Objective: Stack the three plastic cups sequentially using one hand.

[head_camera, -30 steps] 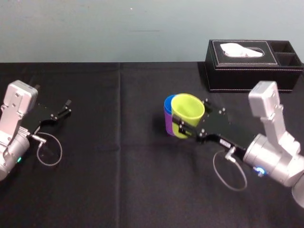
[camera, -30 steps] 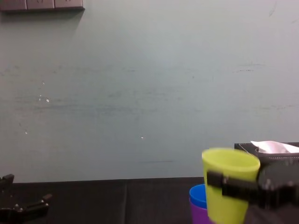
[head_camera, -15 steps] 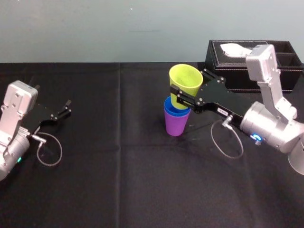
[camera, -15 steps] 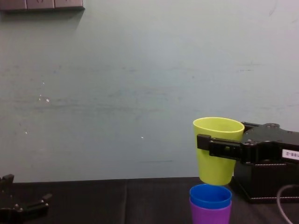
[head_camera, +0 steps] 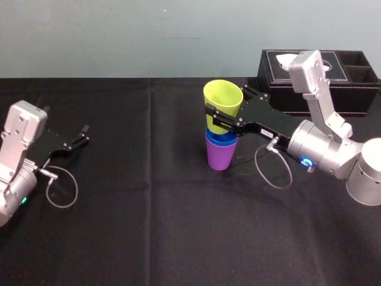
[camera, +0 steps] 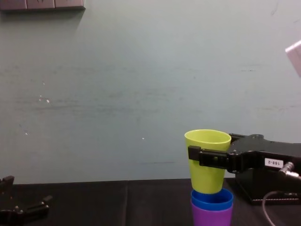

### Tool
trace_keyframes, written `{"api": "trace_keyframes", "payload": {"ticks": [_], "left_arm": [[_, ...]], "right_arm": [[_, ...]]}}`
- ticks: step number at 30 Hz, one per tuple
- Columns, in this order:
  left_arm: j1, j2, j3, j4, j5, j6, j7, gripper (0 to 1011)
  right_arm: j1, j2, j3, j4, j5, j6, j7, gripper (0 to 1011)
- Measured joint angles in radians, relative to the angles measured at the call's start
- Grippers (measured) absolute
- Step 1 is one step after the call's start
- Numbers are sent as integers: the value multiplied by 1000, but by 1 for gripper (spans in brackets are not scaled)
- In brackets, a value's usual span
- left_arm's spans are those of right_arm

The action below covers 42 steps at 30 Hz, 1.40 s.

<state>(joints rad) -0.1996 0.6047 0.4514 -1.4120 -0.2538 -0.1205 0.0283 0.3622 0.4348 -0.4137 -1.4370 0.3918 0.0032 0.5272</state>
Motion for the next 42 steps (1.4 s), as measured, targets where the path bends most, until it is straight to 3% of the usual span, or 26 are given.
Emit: {"api": "trace_keyframes", "payload": {"ticks": [22,42], "left_arm": [[0,0,0,0,0,0,0,1011],[0,0,0,0,0,0,0,1011]], "right_arm": [[18,-29,-14,100,-20,-23,-14,739],[20,-49,-17,146,-26,-27,-5,739]]}}
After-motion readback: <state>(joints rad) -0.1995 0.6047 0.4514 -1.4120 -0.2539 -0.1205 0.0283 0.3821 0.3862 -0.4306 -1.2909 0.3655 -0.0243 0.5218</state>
